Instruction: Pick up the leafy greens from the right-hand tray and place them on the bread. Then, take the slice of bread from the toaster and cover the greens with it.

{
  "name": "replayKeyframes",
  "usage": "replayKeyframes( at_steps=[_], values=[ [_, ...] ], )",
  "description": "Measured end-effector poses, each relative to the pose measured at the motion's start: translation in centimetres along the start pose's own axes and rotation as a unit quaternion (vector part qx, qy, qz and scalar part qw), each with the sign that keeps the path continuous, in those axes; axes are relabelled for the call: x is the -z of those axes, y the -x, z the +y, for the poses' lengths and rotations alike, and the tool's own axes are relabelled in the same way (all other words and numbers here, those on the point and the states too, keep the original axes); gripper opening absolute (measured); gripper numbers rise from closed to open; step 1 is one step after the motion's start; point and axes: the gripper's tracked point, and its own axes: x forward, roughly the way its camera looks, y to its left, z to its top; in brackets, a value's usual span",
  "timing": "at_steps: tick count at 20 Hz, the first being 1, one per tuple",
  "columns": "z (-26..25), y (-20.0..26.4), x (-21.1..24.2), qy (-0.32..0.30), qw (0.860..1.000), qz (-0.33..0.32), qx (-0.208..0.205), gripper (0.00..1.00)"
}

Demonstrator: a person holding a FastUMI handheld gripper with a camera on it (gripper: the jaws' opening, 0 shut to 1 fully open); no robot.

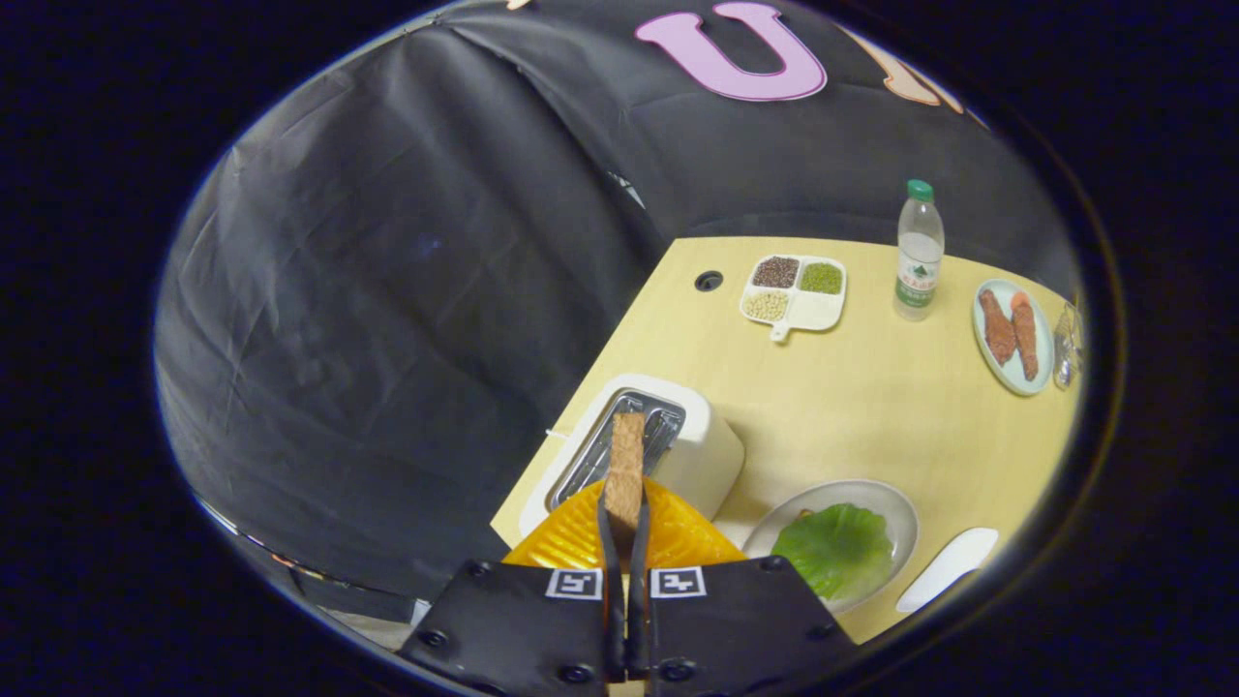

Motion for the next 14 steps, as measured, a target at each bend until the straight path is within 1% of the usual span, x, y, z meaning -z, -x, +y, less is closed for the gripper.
replayKeyframes(
  at_steps=[3,6,9,14],
  values=[
    [-0.7,1.0,0.2,-0.015,1.0,-0.009,-0.011,0.04],
    [-1.8,2.5,0.7,-0.026,0.999,-0.018,-0.013,0.04],
    [-3.7,3.7,0.9,-0.038,0.999,-0.029,-0.007,0.04],
    [-6.8,4.9,2.8,-0.068,0.997,-0.034,0.006,0.04]
  ],
)
